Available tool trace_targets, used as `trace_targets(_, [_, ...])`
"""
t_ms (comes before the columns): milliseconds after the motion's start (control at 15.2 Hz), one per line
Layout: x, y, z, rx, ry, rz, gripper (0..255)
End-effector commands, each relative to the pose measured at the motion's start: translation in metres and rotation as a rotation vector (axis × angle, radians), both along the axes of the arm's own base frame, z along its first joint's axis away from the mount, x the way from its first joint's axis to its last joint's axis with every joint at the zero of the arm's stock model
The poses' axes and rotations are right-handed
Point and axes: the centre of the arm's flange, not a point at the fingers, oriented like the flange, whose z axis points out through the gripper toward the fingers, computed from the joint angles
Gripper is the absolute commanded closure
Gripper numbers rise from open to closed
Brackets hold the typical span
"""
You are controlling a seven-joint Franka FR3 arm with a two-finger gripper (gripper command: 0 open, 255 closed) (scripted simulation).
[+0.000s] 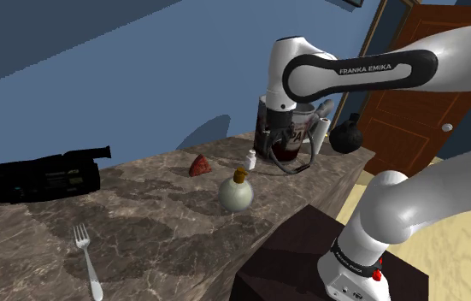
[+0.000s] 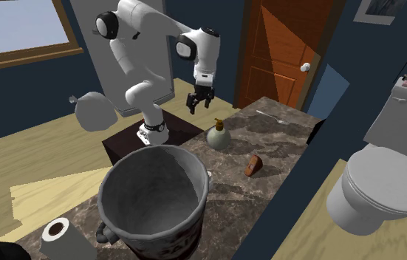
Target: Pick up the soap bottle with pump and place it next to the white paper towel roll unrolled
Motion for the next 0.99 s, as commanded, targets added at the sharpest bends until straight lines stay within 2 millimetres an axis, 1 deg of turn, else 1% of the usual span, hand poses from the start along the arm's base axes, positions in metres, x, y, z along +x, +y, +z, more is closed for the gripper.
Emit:
trace_targets(0, [0.014,0.014,-0.015,0.012,-0.026,-0.006,0])
trace_targets(462, [0.063,0.059,-0.057,0.052,-0.108,-0.024,0])
trace_targets(924, [0.063,0.059,-0.094,0.052,-0.108,-0.024,0])
